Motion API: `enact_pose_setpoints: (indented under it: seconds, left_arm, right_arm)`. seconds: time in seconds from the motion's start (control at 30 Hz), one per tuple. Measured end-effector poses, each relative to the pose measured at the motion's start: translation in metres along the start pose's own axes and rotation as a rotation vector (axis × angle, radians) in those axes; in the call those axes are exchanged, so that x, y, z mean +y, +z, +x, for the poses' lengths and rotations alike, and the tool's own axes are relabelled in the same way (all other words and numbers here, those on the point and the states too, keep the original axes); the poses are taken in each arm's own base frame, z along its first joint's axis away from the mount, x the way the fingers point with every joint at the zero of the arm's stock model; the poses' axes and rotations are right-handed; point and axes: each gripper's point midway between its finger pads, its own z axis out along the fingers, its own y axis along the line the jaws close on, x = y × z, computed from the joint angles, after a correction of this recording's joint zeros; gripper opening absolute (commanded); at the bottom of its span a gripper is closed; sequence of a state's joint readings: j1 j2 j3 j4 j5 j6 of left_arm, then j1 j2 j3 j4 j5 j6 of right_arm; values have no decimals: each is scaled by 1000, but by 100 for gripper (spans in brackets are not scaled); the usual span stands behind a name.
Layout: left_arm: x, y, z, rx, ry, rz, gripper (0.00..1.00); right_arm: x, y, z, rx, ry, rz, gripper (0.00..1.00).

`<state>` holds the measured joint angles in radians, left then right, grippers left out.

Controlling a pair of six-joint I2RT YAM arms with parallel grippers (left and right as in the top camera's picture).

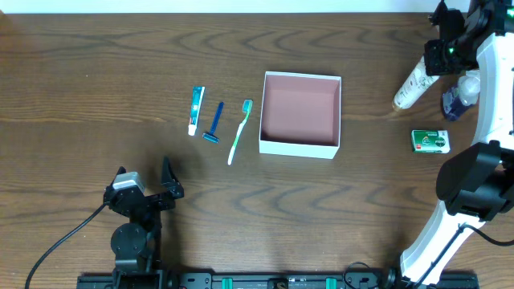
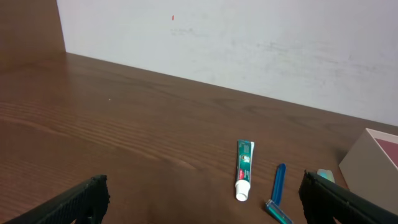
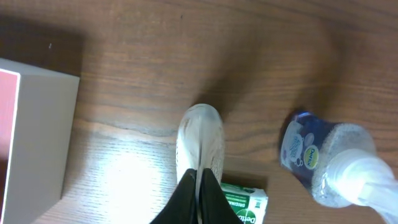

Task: Pack container
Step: 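Carry the white tube over the box and lower it inside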

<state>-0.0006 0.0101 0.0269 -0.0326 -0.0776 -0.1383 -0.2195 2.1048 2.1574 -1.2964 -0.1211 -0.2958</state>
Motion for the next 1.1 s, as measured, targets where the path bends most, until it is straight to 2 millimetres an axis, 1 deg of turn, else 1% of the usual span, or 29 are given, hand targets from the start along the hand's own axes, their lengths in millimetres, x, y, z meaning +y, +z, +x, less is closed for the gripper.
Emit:
enact_pose_setpoints:
  seconds: [0.3, 0.5, 0.57, 0.63, 0.67, 0.77, 0.87, 0.97, 1.1]
  left_arm:
    - [0, 0, 0, 0, 0, 0, 98]
    - [0, 0, 0, 0, 0, 0, 98]
    - [0, 0, 0, 0, 0, 0, 98]
    - [0, 0, 0, 0, 0, 0, 98]
    - [0, 0, 0, 0, 0, 0, 98]
    - [0, 0, 0, 0, 0, 0, 98]
    - [0, 0, 0, 0, 0, 0, 98]
    - [0, 0, 0, 0, 0, 0, 98]
    - [0, 0, 0, 0, 0, 0, 98]
  right_arm:
    - [1, 0, 0, -3, 15, -7, 1]
    - [9, -1, -3, -17, 25, -49, 1]
    - [11, -4, -4, -26, 29, -62, 1]
    - [15, -12, -6, -46, 32, -75, 1]
    - [17, -18, -8, -60, 33, -80, 1]
    - [24, -44, -12, -120, 29, -99, 1]
    - [36, -81, -17, -205, 14, -123, 1]
    - [50, -123, -19, -302, -11, -153, 1]
    - [70, -166, -16, -396, -49, -188, 1]
